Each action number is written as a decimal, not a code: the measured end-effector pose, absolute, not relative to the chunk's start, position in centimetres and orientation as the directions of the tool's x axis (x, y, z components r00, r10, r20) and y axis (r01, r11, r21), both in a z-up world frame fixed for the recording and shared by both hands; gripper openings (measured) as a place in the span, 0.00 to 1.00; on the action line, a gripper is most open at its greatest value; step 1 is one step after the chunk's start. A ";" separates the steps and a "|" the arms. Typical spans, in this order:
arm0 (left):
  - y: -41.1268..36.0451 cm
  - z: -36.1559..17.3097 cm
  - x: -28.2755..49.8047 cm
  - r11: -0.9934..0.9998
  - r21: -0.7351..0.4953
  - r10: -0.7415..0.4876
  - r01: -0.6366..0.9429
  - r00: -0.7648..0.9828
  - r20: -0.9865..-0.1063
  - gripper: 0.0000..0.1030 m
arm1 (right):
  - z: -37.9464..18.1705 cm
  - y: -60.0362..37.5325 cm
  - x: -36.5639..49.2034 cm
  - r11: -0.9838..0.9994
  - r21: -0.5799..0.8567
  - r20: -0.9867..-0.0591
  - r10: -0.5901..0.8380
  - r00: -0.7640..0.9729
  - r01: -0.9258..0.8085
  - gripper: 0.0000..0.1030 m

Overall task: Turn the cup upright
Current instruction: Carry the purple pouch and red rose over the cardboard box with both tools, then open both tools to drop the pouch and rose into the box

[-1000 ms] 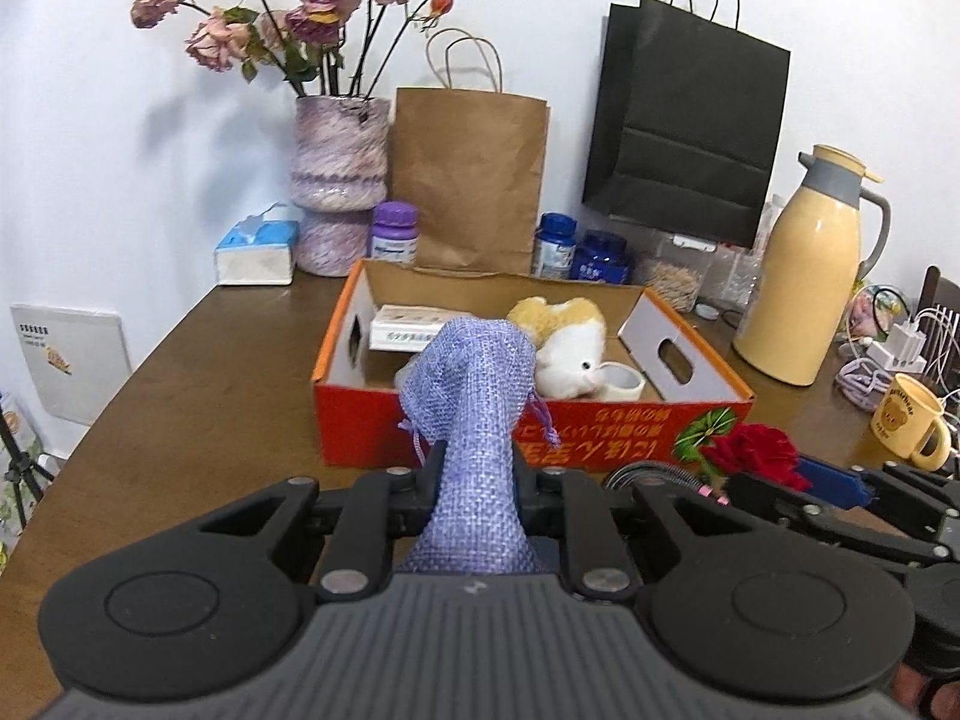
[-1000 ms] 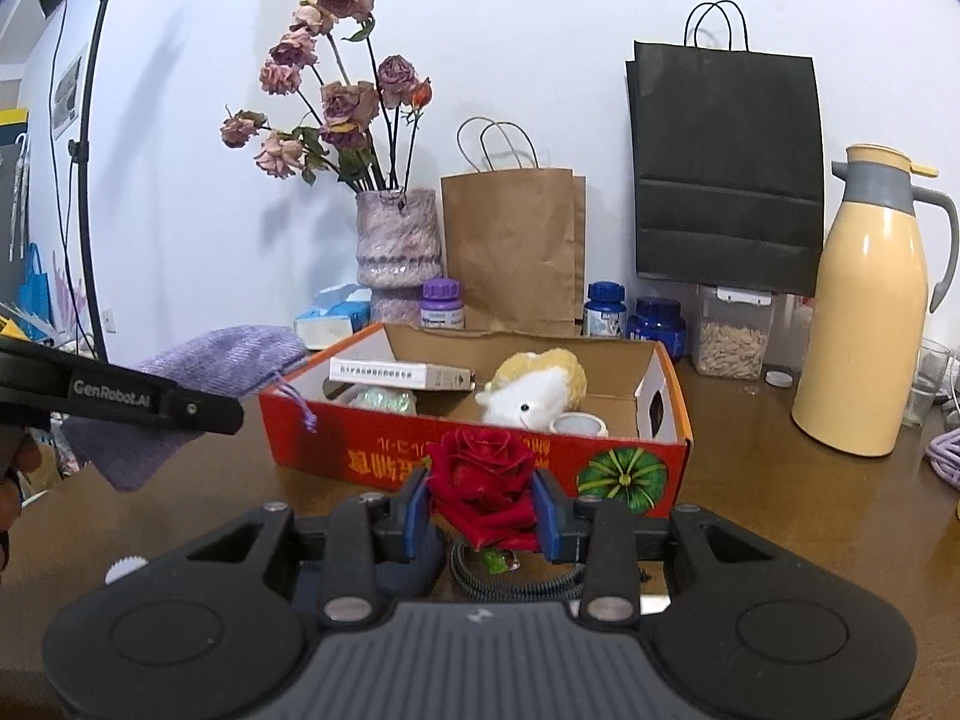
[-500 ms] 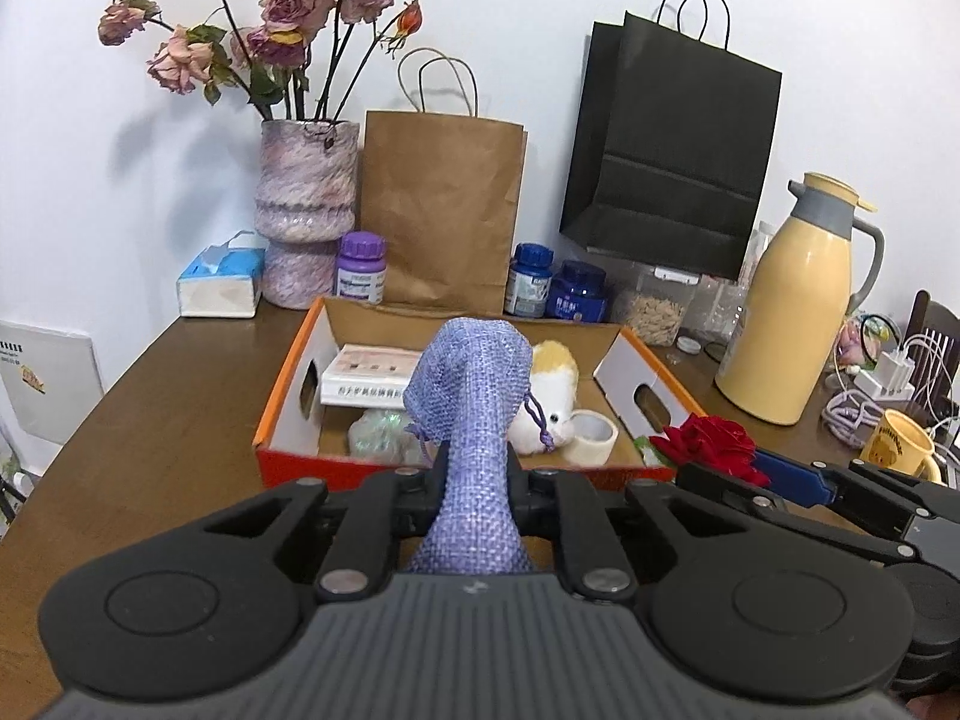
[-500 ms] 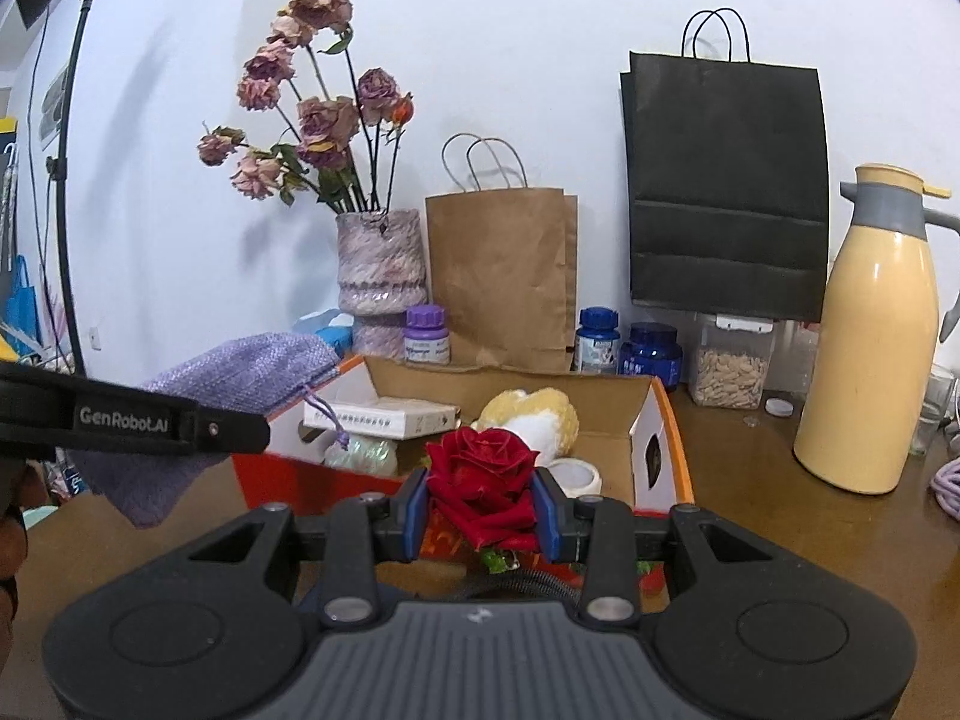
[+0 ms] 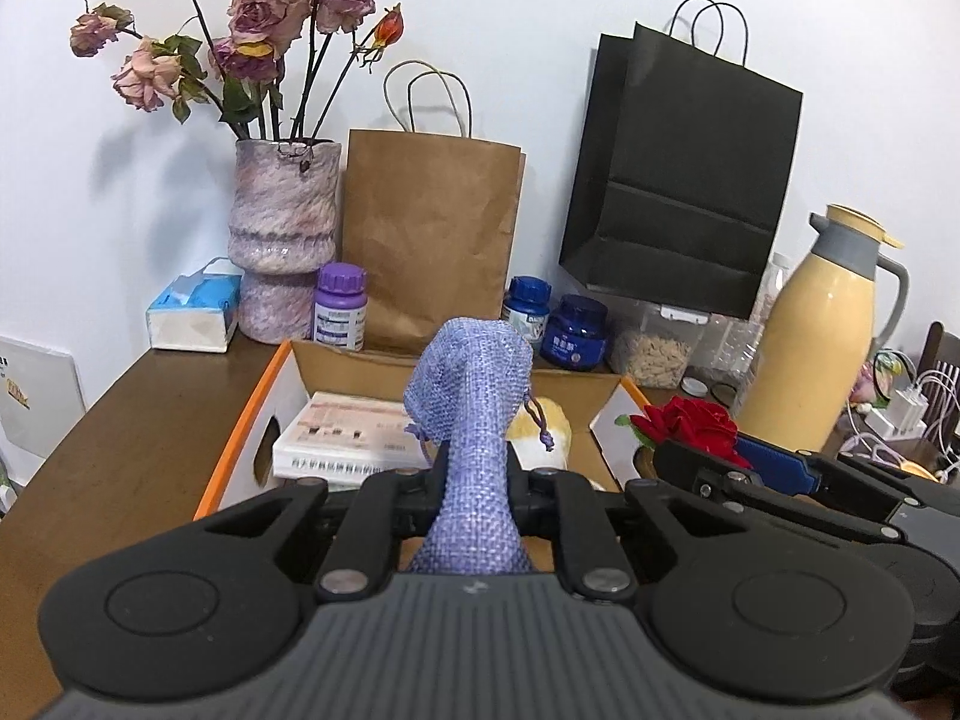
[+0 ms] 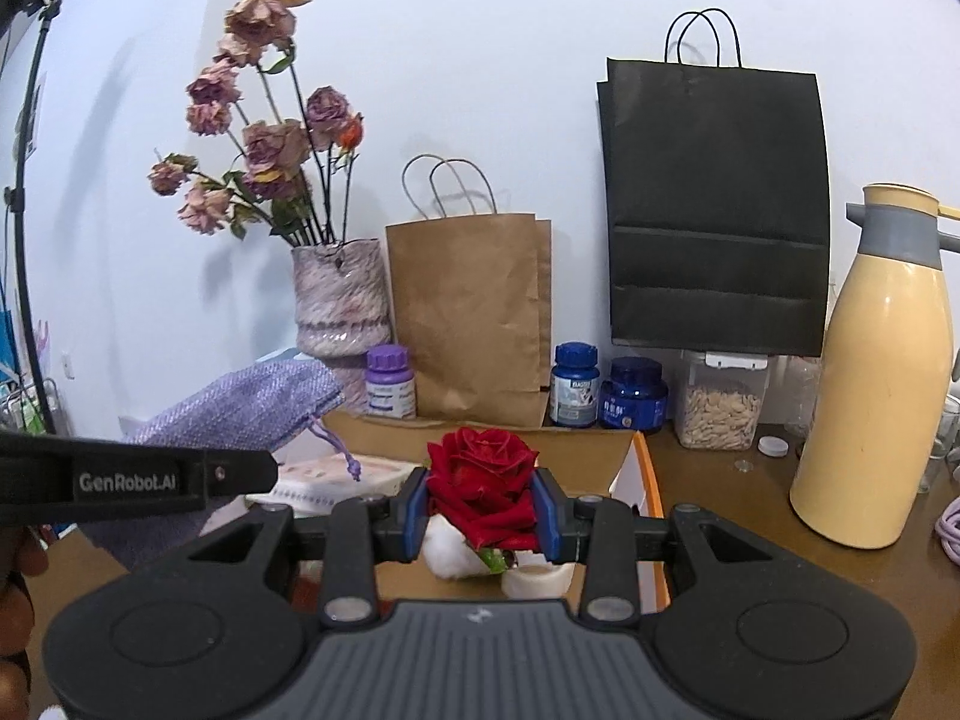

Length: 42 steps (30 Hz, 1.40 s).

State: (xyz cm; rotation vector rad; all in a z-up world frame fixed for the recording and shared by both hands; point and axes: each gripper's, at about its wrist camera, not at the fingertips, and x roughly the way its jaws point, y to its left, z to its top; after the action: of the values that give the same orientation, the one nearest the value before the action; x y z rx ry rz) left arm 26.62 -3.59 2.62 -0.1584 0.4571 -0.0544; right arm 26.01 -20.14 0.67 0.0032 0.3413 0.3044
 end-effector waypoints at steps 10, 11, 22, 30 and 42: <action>-3.8 2.2 31.2 0.985 -0.174 -0.064 -0.016 0.894 -0.443 0.13 | 0.9 -20.3 31.2 0.959 0.077 -0.341 0.281 0.897 -0.272 0.34; -3.8 2.0 31.7 0.985 -0.173 -0.062 -0.018 0.894 -0.445 0.13 | 0.8 -20.3 31.8 0.961 0.077 -0.346 0.277 0.897 -0.267 0.34; -3.6 0.4 35.5 0.988 -0.149 -0.028 -0.047 0.886 -0.462 0.12 | -1.1 -20.0 35.8 0.963 0.074 -0.402 0.267 0.876 -0.260 0.34; -3.0 -0.6 36.4 0.989 -0.135 -0.010 -0.063 0.877 -0.481 0.14 | -2.9 -19.6 37.0 0.968 0.058 -0.452 0.242 0.858 -0.243 0.35; -2.6 -0.6 36.1 0.989 -0.110 0.030 -0.094 0.878 -0.477 0.62 | -3.2 -19.9 37.2 0.970 0.052 -0.471 0.233 0.851 -0.237 0.93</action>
State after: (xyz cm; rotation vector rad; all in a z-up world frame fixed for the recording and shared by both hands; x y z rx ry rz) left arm 36.15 -2.58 -0.57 -0.1319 0.4946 0.0652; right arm 37.22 -19.90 -3.20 -0.0079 0.4952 0.2478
